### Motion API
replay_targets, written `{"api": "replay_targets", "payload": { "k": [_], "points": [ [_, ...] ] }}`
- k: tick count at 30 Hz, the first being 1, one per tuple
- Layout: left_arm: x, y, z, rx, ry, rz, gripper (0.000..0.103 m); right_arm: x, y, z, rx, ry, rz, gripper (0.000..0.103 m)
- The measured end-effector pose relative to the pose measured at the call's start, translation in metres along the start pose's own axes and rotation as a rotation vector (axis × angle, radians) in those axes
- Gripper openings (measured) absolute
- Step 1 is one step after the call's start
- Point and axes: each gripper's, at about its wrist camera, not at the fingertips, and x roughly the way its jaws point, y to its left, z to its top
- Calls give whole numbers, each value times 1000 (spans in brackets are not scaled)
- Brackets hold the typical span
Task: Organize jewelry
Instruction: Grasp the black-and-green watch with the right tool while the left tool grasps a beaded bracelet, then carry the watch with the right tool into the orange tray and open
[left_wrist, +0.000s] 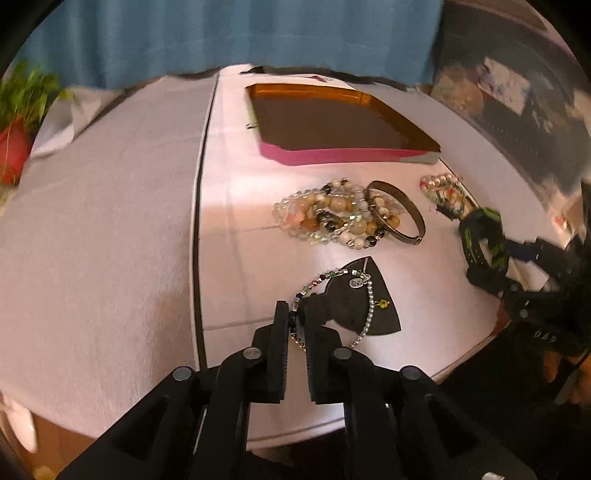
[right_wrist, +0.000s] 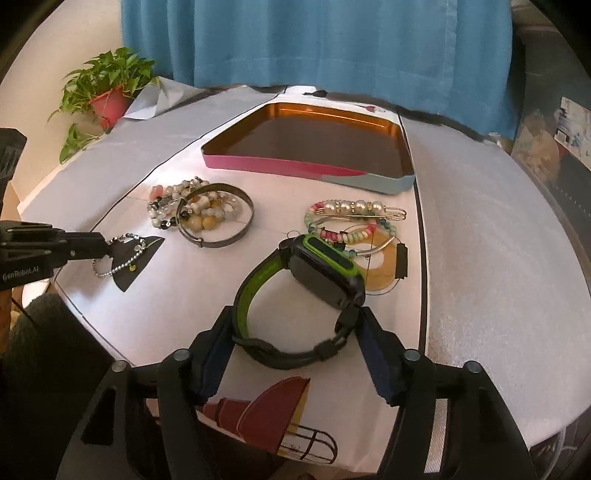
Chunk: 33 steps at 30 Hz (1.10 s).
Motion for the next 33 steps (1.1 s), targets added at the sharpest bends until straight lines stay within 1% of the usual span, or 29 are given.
{"api": "replay_targets", "payload": {
  "k": [2, 4, 6, 7, 8, 9, 10, 13, 15, 18, 24, 28, 30, 33],
  "points": [
    [2, -3, 1, 29, -11, 7, 14, 1, -3, 3, 26, -1, 9, 66],
    [5, 0, 4, 14, -20, -4, 15, 4, -5, 6, 44, 3, 13, 67],
    [6, 4, 6, -11, -26, -17, 15, 8, -3, 9, 31, 2, -4, 70],
    [7, 4, 7, -14, -25, -21, 10, 10, -1, 12, 12, 3, -17, 71],
    [7, 3, 8, -13, -19, -16, 7, 11, 0, 13, 9, 4, -12, 71],
    [7, 3, 9, -14, -12, -12, 6, 12, -1, 14, 12, 10, -6, 67],
    [7, 4, 10, -16, -5, -7, 1, 12, -1, 15, 7, 12, -9, 62],
    [6, 8, 10, -68, 12, -48, 1, 10, -3, 16, 15, 20, 5, 53],
    [5, 13, 10, -118, 24, -77, 1, 6, -6, 15, 38, 16, 18, 51],
    [3, 18, 10, -177, 24, -117, 1, -1, -7, 13, 53, 2, 13, 50],
    [-18, 12, 22, -208, -11, -139, 1, -12, -5, 14, 68, -11, 20, 50],
    [-35, 3, 36, -189, -49, -128, 1, -21, -11, 17, 118, -23, 47, 50],
    [-43, -2, 42, -184, -63, -130, 1, -26, -11, 20, 121, -31, 50, 50],
    [-56, -10, 50, -164, -95, -110, 1, -37, -10, 25, 117, -51, 64, 50]
  ]
}}
